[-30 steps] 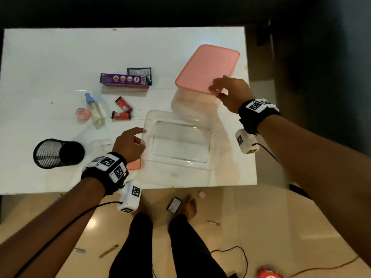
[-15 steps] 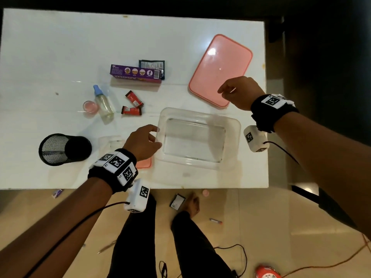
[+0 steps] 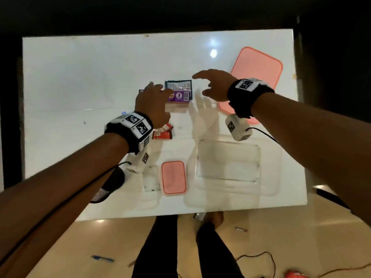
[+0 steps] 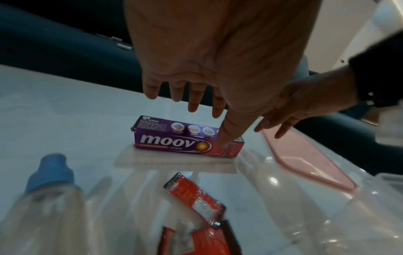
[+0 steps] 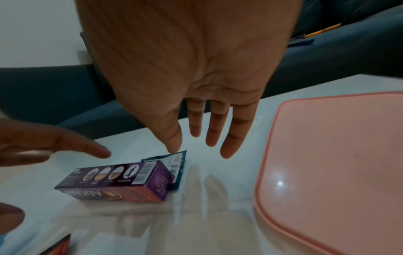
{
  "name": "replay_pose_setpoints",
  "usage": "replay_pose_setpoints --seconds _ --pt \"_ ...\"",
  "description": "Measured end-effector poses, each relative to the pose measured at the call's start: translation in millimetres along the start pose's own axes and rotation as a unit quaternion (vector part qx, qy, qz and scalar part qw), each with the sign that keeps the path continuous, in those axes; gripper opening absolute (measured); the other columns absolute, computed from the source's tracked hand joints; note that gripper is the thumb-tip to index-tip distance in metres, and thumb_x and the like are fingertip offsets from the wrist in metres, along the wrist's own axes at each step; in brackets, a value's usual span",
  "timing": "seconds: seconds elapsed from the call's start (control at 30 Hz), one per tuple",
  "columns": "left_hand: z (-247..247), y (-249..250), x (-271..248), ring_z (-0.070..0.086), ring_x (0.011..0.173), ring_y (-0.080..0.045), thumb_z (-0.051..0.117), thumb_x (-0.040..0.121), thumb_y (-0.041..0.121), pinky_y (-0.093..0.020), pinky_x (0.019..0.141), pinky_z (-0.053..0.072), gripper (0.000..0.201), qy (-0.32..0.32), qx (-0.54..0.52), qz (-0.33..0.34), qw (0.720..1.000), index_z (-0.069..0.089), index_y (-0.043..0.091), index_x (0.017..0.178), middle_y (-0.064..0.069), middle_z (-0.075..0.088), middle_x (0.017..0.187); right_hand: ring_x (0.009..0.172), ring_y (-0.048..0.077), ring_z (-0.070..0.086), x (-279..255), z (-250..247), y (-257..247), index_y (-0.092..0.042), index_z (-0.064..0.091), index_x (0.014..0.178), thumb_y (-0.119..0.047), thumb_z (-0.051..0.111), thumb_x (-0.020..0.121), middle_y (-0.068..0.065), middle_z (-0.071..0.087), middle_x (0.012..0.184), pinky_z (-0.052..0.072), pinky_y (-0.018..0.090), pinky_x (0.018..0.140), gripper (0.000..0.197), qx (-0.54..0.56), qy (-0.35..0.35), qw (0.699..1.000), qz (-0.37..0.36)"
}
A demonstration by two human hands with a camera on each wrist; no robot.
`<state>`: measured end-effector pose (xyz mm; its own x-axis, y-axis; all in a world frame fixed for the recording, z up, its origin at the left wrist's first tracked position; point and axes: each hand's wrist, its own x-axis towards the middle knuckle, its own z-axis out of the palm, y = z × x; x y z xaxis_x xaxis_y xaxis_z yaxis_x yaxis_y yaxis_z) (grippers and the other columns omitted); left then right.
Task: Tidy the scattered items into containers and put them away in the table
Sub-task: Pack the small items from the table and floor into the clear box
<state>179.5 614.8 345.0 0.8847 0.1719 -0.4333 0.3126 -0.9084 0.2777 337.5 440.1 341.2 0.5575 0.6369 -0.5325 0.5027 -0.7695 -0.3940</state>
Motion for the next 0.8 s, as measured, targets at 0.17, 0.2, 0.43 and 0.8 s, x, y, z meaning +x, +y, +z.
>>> replay_pose_setpoints --seconds 0.17,0.2,0.43,0.8 --pt "2.1 -6.5 28.0 0.045 0.125 -0.037 0.065 0.081 0.022 -0.054 0.109 0.026 0.07 -0.052 0.104 0.007 0.993 0.032 0.021 0.142 -0.012 0.047 0.136 0.136 0.026 0.039 48.1 20.9 -17.8 -0.027 0.039 0.146 -0.025 0.059 0.095 0.005 0.04 0.149 0.031 0.038 0.113 0.055 -0.011 -0.01 0.999 0.033" --pt "2.7 -8.0 29.4 0.049 0.117 -0.037 0.064 0.08 0.02 -0.051 0.102 0.034 0.063 -0.046 0.115 0.018 0.992 0.038 0.02 0.137 -0.012 0.05 0.129 0.133 0.027 0.043 53.3 23.0 -19.7 -0.028 0.042 0.144 -0.03 0.062 0.093 0.005 0.043 0.145 0.034 0.038 0.111 0.055 -0.008 0.0 0.999 0.042" --pt "5.1 -17.4 27.2 0.055 0.103 -0.036 0.062 0.083 0.019 -0.041 0.076 0.04 0.033 0.003 0.093 0.059 0.994 0.053 0.017 0.115 -0.009 0.059 0.11 0.112 0.025 0.056 64.5 28.0 -25.1 -0.022 0.063 0.117 -0.032 0.067 0.087 0.004 0.059 0.124 0.041 0.029 0.081 0.032 -0.037 0.03 0.997 0.061" --pt "-30.7 20.0 -54.8 0.059 0.077 -0.017 0.07 0.079 0.042 -0.026 0.064 0.041 0.027 0.001 -0.283 -0.049 0.958 0.06 0.019 0.09 0.009 0.061 0.075 0.078 0.025 0.064 -78.5 -4.3 -6.7 -0.018 0.066 0.091 -0.029 0.063 0.079 0.001 0.065 0.082 0.053 0.038 0.074 0.016 0.203 0.248 0.941 0.104"
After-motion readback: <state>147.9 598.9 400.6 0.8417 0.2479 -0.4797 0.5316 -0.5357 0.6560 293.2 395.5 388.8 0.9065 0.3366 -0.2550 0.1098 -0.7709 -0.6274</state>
